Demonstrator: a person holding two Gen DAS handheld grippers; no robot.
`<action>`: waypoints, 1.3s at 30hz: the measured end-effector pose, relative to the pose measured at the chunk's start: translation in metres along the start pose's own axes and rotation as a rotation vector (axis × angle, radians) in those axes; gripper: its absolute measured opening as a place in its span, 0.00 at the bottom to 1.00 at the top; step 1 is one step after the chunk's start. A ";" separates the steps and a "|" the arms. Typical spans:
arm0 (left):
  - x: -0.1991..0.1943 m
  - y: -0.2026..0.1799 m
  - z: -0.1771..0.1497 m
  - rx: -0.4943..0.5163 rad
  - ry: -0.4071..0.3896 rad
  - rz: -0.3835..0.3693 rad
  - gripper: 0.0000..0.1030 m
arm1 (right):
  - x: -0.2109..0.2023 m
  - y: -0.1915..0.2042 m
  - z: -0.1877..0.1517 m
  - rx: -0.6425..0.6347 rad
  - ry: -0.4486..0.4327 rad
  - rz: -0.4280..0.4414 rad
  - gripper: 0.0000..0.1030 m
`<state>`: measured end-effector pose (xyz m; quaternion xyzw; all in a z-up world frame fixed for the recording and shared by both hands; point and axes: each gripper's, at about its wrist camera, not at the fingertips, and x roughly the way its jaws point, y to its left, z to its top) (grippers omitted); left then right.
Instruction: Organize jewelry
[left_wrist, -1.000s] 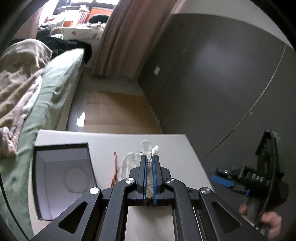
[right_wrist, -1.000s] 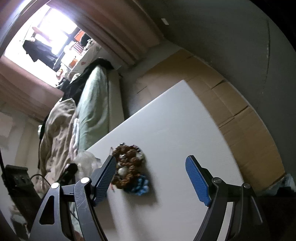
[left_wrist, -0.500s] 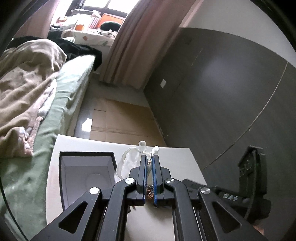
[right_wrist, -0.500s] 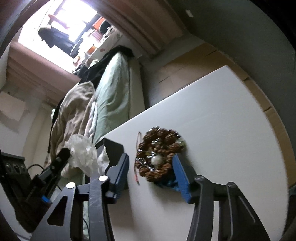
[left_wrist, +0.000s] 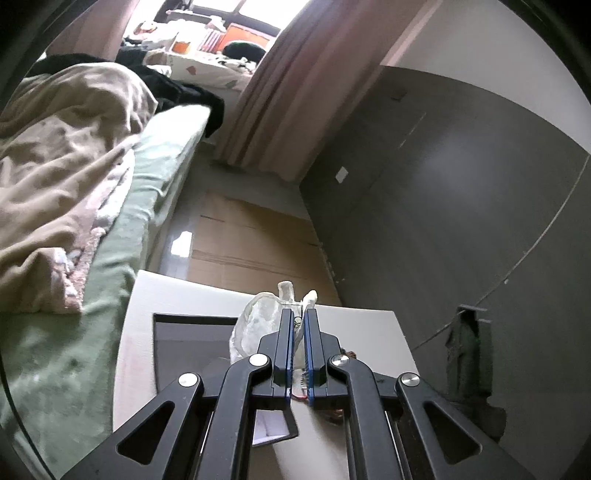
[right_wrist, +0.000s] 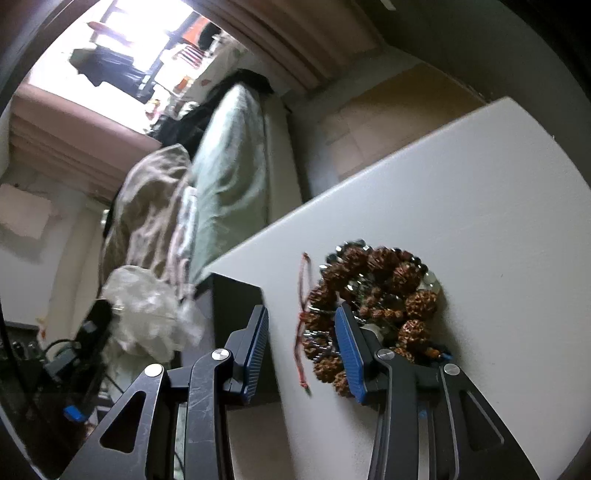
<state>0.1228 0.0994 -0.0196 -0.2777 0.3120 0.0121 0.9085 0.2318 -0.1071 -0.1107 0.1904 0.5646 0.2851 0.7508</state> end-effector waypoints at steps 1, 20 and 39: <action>0.000 0.003 0.001 -0.007 0.002 0.000 0.04 | 0.002 -0.001 0.000 0.006 0.007 -0.010 0.39; -0.017 0.017 0.005 -0.058 -0.019 -0.007 0.04 | 0.012 0.009 0.000 -0.069 -0.043 -0.339 0.17; -0.017 0.016 0.005 -0.052 -0.023 0.000 0.04 | -0.001 0.019 0.000 -0.149 -0.016 -0.304 0.10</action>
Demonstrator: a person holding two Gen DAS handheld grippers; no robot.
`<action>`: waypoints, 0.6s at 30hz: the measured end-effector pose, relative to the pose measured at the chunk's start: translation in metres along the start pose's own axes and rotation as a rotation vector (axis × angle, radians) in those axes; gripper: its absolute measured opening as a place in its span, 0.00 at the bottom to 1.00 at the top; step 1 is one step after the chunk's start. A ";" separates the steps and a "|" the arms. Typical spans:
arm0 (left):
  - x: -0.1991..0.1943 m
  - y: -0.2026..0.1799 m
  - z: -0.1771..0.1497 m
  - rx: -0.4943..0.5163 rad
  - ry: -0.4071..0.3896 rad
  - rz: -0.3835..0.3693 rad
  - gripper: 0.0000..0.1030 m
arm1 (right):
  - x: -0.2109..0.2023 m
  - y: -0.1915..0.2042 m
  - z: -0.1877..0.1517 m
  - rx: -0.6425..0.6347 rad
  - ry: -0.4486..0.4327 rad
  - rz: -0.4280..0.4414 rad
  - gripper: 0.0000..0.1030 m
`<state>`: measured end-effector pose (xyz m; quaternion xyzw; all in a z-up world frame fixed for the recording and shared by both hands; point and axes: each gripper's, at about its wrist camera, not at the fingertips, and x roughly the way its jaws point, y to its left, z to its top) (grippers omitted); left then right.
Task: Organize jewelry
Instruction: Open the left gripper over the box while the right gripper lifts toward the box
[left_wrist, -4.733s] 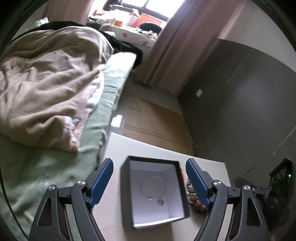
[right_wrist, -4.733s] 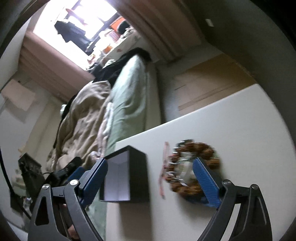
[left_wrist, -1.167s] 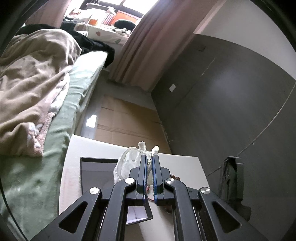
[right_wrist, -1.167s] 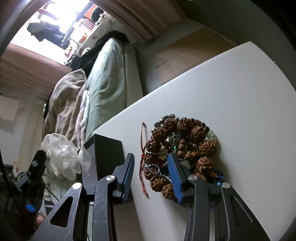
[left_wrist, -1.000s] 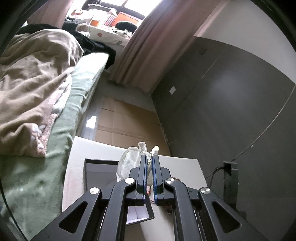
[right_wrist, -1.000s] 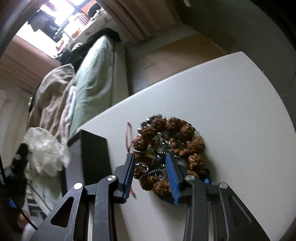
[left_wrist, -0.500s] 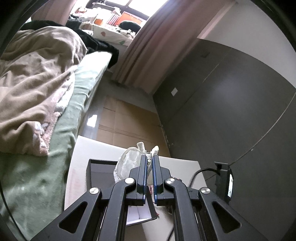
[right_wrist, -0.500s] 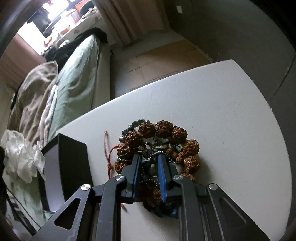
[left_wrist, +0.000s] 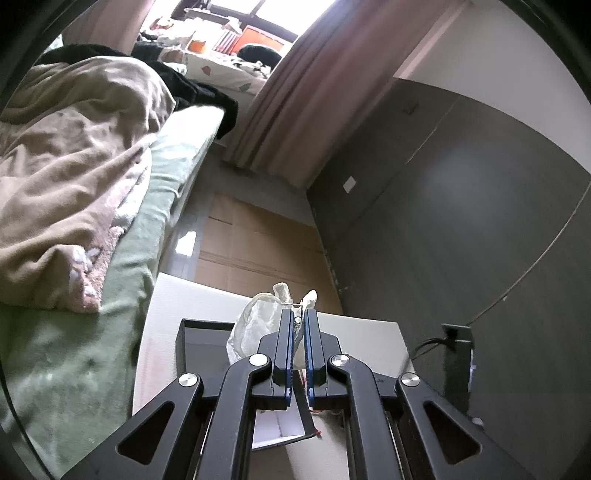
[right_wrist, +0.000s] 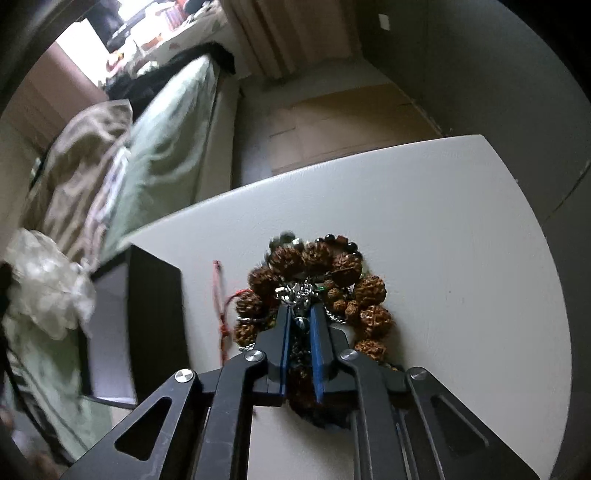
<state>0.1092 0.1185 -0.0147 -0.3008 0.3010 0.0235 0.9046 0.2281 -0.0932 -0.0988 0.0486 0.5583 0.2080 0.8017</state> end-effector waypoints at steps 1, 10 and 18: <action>0.000 0.000 0.000 0.000 0.000 -0.001 0.04 | -0.003 -0.001 0.001 0.008 -0.009 0.015 0.10; -0.003 0.001 0.001 0.008 -0.007 -0.001 0.04 | -0.038 -0.008 -0.001 0.066 -0.084 0.154 0.10; -0.010 0.004 0.003 0.003 -0.019 0.005 0.04 | -0.068 0.003 0.002 0.060 -0.157 0.254 0.10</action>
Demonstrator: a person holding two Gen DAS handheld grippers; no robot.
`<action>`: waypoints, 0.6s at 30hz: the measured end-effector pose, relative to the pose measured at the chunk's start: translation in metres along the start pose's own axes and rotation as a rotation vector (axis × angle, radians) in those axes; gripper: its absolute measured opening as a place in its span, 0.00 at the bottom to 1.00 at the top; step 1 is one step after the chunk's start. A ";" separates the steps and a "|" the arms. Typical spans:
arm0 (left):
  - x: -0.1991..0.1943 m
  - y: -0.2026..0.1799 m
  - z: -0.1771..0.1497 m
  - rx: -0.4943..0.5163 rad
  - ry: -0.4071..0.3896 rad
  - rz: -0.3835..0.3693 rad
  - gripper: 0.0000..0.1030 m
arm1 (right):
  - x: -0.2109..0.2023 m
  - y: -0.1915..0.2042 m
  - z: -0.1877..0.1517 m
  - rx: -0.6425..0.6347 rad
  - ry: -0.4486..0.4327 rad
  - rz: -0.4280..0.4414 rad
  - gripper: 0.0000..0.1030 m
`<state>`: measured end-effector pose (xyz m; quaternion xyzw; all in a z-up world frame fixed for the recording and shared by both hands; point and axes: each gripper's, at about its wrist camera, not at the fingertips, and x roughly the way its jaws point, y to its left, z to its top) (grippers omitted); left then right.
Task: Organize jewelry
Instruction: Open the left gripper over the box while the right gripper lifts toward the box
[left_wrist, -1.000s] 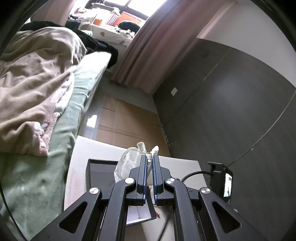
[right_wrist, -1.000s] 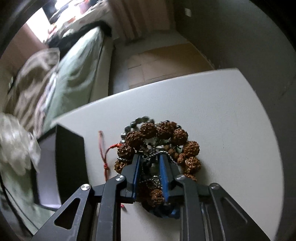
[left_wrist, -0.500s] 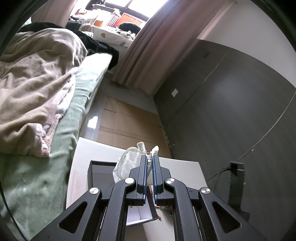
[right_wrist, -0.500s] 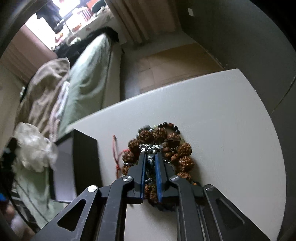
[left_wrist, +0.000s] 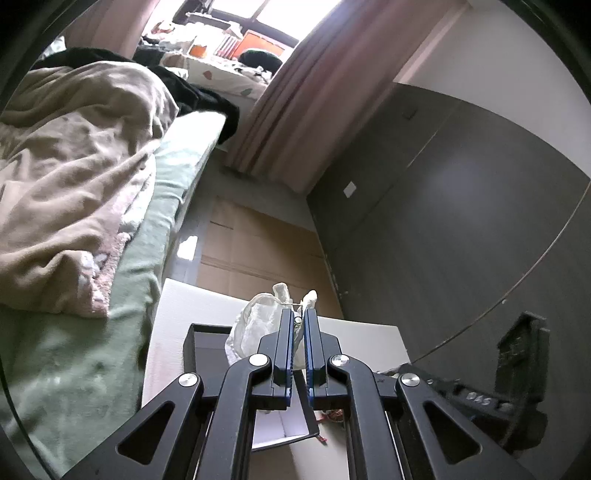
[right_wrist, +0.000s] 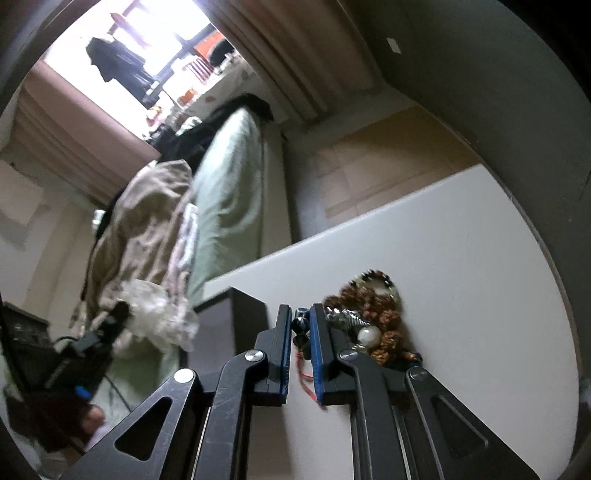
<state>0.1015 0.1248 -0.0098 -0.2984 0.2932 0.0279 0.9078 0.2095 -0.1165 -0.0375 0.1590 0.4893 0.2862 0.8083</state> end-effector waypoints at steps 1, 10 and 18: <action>-0.001 0.000 0.000 0.000 0.000 0.000 0.04 | -0.004 0.002 0.000 -0.005 -0.010 0.006 0.10; -0.007 0.002 0.000 0.003 -0.005 0.006 0.04 | -0.028 0.008 0.000 -0.028 -0.049 0.074 0.10; -0.013 0.003 -0.003 0.002 -0.003 0.020 0.04 | -0.019 0.023 -0.007 -0.042 -0.039 0.171 0.10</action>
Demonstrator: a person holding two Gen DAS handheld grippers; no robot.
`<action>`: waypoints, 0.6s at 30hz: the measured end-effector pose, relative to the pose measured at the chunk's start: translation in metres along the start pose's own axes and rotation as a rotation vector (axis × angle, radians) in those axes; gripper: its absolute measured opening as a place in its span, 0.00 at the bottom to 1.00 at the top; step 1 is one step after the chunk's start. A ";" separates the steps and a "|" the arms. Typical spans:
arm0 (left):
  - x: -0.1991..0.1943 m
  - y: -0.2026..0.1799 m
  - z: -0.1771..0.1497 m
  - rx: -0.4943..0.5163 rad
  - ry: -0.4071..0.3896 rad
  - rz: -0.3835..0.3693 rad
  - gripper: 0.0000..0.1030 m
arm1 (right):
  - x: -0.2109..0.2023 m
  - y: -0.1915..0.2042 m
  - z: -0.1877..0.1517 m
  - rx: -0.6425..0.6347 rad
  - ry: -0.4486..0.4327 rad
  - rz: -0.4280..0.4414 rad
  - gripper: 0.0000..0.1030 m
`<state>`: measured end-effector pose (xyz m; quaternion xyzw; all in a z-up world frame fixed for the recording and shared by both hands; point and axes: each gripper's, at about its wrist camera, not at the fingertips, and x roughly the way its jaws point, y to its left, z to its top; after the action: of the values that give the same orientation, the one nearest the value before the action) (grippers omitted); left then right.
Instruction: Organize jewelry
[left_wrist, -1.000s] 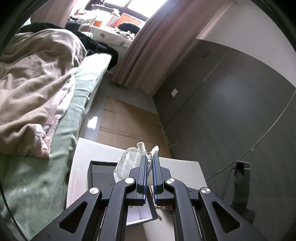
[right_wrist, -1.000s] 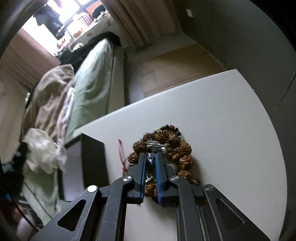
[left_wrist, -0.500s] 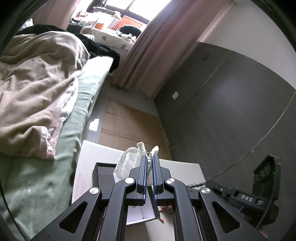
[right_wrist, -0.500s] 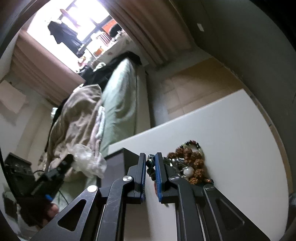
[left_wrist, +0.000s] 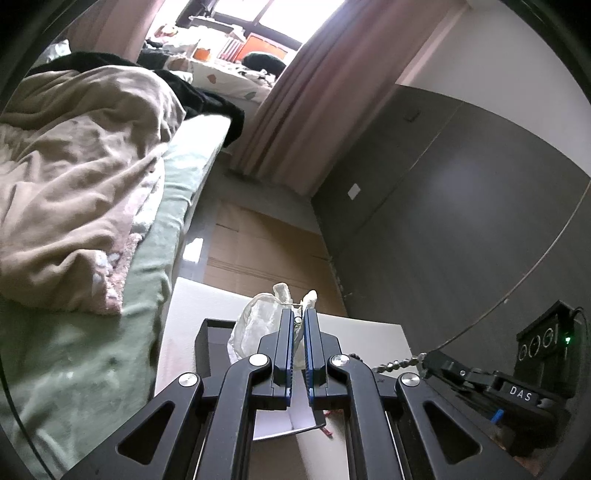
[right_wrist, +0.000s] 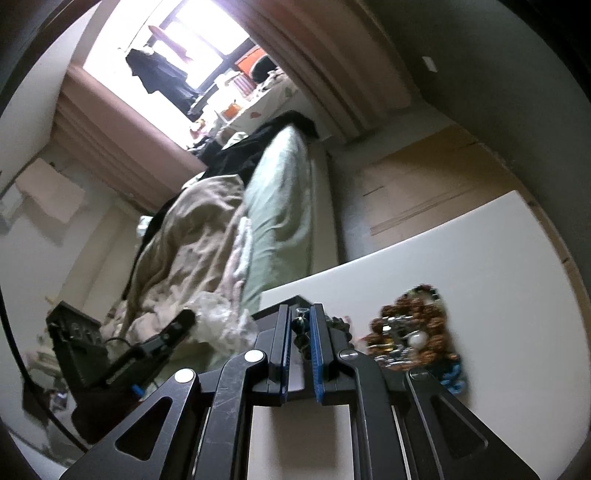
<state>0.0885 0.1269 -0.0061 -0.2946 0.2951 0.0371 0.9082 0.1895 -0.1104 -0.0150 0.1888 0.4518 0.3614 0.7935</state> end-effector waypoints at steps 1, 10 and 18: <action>0.000 0.000 -0.001 0.000 0.005 0.001 0.04 | 0.004 0.002 -0.001 -0.003 0.005 0.009 0.11; 0.006 0.002 -0.001 -0.015 0.058 0.021 0.55 | 0.022 0.019 -0.011 -0.019 0.021 0.072 0.11; -0.009 0.026 0.011 -0.099 -0.033 0.053 0.77 | 0.045 0.032 -0.016 -0.033 0.053 0.115 0.11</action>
<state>0.0805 0.1556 -0.0071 -0.3306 0.2855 0.0806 0.8959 0.1778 -0.0563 -0.0291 0.1917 0.4550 0.4185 0.7623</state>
